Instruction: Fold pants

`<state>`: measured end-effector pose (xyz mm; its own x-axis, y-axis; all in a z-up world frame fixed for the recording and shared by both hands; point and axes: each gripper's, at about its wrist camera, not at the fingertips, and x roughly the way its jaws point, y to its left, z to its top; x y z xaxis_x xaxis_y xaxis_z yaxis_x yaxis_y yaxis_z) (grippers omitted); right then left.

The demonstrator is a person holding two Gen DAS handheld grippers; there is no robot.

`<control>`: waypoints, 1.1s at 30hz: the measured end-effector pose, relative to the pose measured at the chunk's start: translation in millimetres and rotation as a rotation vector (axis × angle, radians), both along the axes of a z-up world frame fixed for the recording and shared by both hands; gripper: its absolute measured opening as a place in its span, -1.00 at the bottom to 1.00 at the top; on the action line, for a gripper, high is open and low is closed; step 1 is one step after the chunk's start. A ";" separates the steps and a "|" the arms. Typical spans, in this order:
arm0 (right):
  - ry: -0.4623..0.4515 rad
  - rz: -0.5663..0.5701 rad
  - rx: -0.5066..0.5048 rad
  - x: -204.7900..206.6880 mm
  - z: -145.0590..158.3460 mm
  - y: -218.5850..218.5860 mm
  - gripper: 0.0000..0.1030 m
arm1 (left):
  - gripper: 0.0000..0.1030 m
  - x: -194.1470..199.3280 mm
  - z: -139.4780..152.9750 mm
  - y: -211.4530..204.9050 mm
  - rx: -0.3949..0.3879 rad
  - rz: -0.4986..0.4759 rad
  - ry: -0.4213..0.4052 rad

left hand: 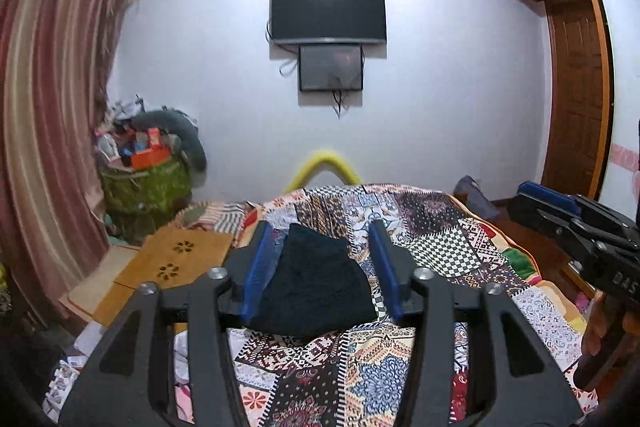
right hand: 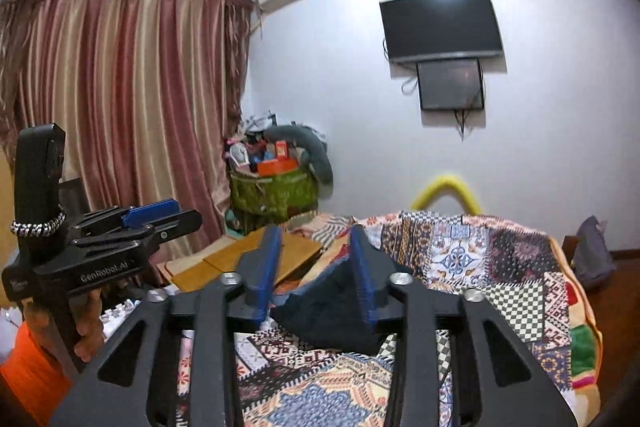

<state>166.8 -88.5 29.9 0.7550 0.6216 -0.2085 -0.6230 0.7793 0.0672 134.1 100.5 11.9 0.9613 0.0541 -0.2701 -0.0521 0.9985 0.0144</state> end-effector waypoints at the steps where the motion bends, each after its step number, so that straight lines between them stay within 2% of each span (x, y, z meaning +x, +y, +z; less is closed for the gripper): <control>1: -0.014 -0.015 0.006 -6.5 -0.5 -2.0 -0.05 | 0.21 -6.3 -0.2 -0.6 -0.001 0.003 -0.010; 3: -0.017 -0.037 0.030 -15.6 -1.3 -6.9 0.32 | 0.34 -22.4 2.3 -5.1 -0.003 0.014 -0.038; 4: -0.015 -0.046 0.042 -16.8 -2.3 -8.9 0.42 | 0.45 -28.9 3.9 -7.7 0.006 0.022 -0.047; 5: -0.015 -0.060 0.051 -17.7 -3.2 -10.9 0.57 | 0.67 -33.9 4.2 -9.6 0.013 0.032 -0.055; 6: -0.016 -0.078 0.055 -21.3 -3.1 -12.8 0.67 | 0.80 -37.7 4.6 -11.0 0.015 0.037 -0.063; 7: -0.019 -0.097 0.058 -22.8 -3.7 -14.7 0.70 | 0.95 -42.9 4.9 -12.0 0.007 0.035 -0.075; 9: -0.022 -0.118 0.068 -23.6 -5.2 -17.8 0.91 | 0.96 -48.4 4.7 -12.2 -0.017 0.025 -0.081; 11: -0.022 -0.140 0.076 -25.4 -3.9 -20.8 1.00 | 0.99 -51.9 4.7 -11.8 -0.032 0.024 -0.078; 19: -0.023 -0.163 0.078 -30.6 -3.7 -27.9 1.00 | 0.99 -61.3 3.6 -14.3 -0.044 0.024 -0.084; 33: -0.024 -0.162 0.046 -35.4 -11.9 -25.2 1.00 | 1.00 -54.1 -6.2 -16.4 -0.027 0.031 -0.063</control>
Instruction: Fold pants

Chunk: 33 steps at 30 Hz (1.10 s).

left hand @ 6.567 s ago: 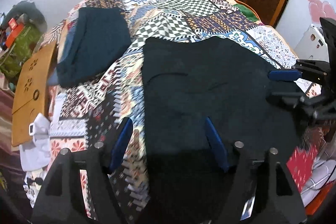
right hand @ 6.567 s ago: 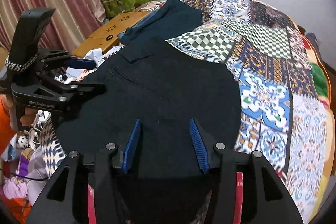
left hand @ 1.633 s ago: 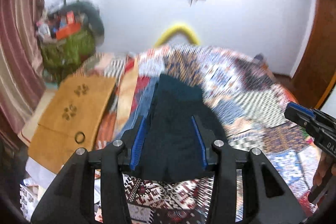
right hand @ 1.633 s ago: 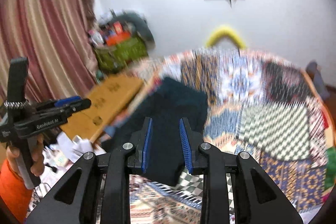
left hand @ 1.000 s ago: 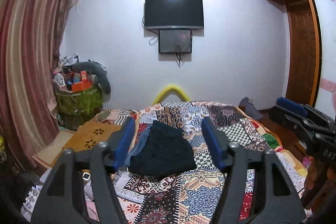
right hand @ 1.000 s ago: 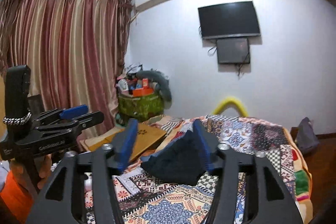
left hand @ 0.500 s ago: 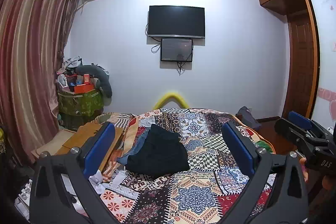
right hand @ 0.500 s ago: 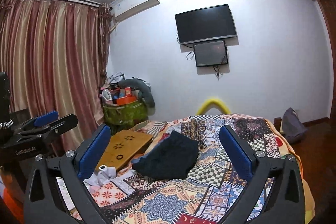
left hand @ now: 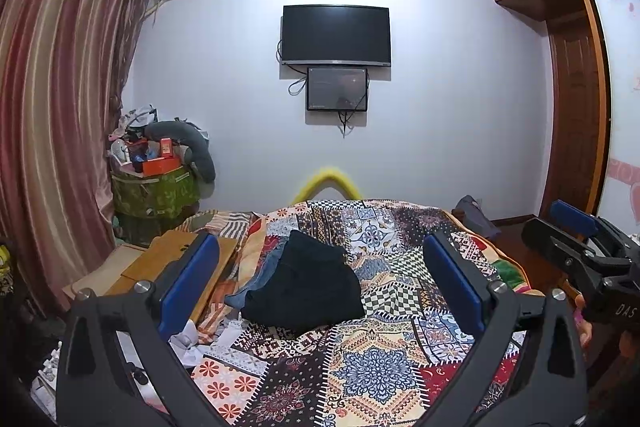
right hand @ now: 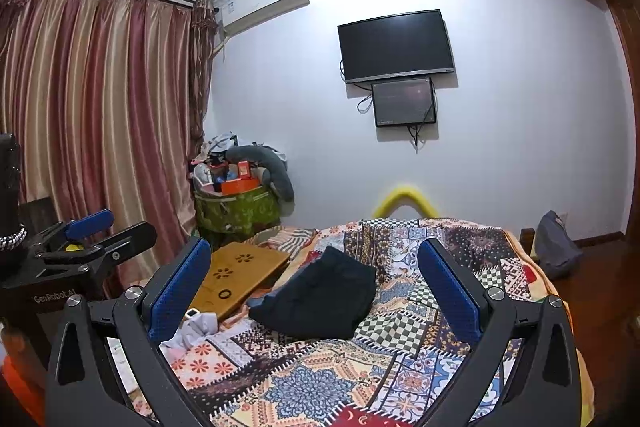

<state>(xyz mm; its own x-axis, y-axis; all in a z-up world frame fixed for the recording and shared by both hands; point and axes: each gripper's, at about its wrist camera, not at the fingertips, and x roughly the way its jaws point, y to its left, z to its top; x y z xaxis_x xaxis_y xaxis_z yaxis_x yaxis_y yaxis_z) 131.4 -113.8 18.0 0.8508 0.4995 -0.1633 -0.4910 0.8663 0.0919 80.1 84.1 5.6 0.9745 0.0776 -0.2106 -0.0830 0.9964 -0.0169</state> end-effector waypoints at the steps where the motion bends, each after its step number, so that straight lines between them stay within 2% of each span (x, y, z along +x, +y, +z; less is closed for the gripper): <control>1: 0.002 0.000 -0.002 0.4 0.1 0.1 1.00 | 1.00 0.6 -0.2 0.6 -0.001 0.000 0.002; 33: 0.022 -0.002 -0.028 0.6 -1.1 2.6 1.00 | 1.00 8.7 -12.4 5.5 -0.015 -0.002 0.023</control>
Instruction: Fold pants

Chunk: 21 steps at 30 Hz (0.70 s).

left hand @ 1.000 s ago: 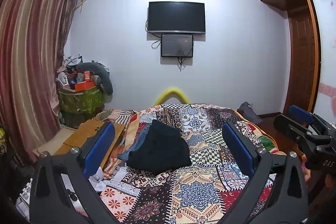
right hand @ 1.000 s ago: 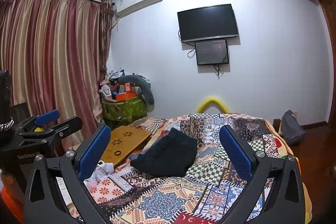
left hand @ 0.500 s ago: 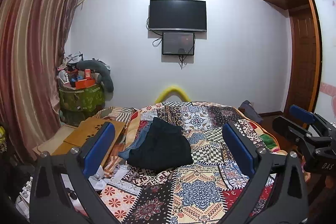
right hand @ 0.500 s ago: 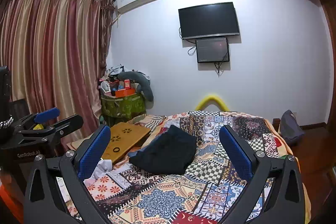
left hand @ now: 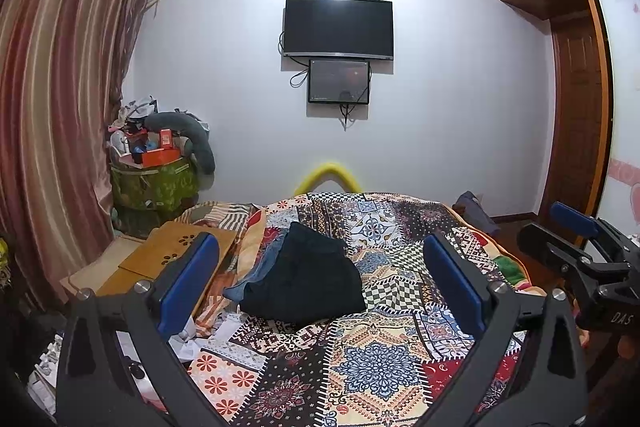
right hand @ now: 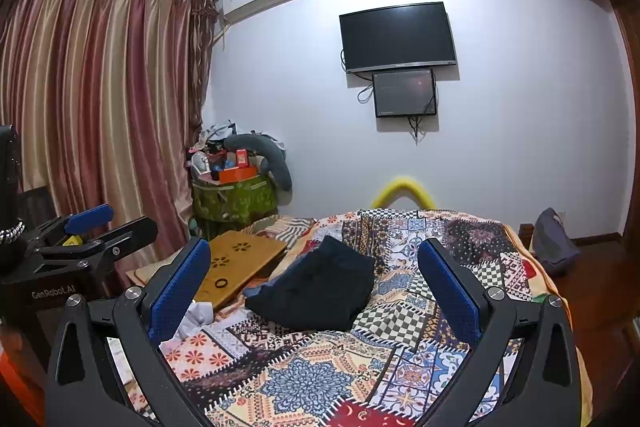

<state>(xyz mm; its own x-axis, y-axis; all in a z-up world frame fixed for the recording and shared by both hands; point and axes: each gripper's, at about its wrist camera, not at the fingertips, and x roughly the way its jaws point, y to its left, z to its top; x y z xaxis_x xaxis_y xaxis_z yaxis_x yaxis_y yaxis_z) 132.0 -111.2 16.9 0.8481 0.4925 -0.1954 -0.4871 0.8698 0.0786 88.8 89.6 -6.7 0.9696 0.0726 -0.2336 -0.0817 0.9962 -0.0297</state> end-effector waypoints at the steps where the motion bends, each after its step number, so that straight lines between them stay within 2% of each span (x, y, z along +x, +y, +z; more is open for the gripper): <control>1: 0.000 0.000 0.001 -0.5 0.2 0.0 1.00 | 1.00 -0.1 0.0 0.0 0.000 -0.001 0.003; 21: -0.003 -0.004 0.006 -0.8 0.6 -1.9 1.00 | 1.00 -3.1 2.1 -5.2 0.015 -0.019 -0.006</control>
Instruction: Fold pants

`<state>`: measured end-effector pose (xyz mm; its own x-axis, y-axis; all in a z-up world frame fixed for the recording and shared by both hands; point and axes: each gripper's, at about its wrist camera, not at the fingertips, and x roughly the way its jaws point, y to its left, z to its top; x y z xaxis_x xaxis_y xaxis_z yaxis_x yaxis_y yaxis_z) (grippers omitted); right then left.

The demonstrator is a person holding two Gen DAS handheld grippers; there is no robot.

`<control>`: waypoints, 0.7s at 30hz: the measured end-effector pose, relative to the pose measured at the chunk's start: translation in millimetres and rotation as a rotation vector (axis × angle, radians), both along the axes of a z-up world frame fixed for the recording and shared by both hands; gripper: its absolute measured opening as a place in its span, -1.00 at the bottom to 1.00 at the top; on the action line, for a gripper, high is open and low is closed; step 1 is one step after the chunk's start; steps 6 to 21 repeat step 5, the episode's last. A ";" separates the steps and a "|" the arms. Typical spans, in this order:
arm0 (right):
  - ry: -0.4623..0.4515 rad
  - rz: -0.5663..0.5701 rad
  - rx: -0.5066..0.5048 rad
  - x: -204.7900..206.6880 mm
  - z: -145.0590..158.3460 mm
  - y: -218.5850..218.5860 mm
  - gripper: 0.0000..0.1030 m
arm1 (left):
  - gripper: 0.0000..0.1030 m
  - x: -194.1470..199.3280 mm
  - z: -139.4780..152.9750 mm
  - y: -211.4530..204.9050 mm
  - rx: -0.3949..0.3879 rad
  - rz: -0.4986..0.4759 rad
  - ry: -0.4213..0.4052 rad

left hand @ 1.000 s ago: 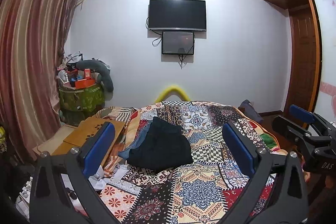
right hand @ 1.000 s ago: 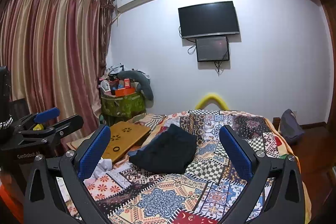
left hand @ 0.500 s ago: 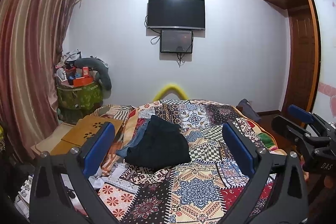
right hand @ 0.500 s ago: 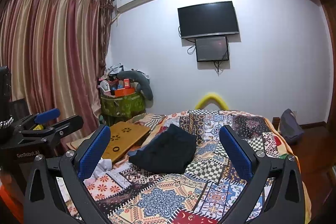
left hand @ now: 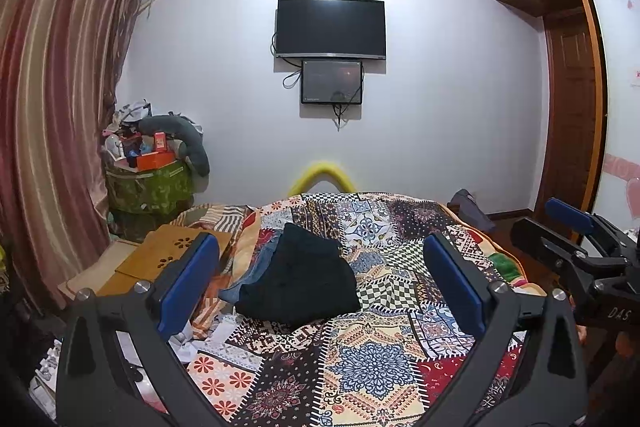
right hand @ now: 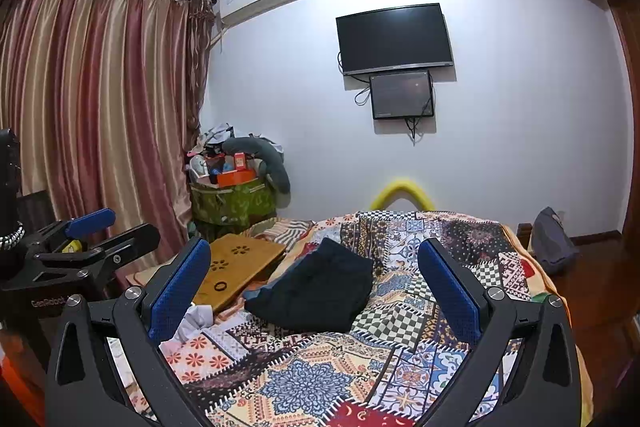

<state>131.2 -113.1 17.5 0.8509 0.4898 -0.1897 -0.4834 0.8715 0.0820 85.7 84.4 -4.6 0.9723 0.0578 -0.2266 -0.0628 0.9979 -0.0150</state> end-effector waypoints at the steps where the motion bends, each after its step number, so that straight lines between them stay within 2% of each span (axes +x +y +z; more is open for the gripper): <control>1: 0.000 0.000 0.000 -0.1 0.1 0.0 1.00 | 1.00 -0.4 0.1 -0.4 0.002 -0.003 -0.001; 21: 0.000 -0.002 -0.004 -0.6 0.1 0.0 1.00 | 1.00 -1.2 0.6 0.4 -0.002 -0.005 -0.002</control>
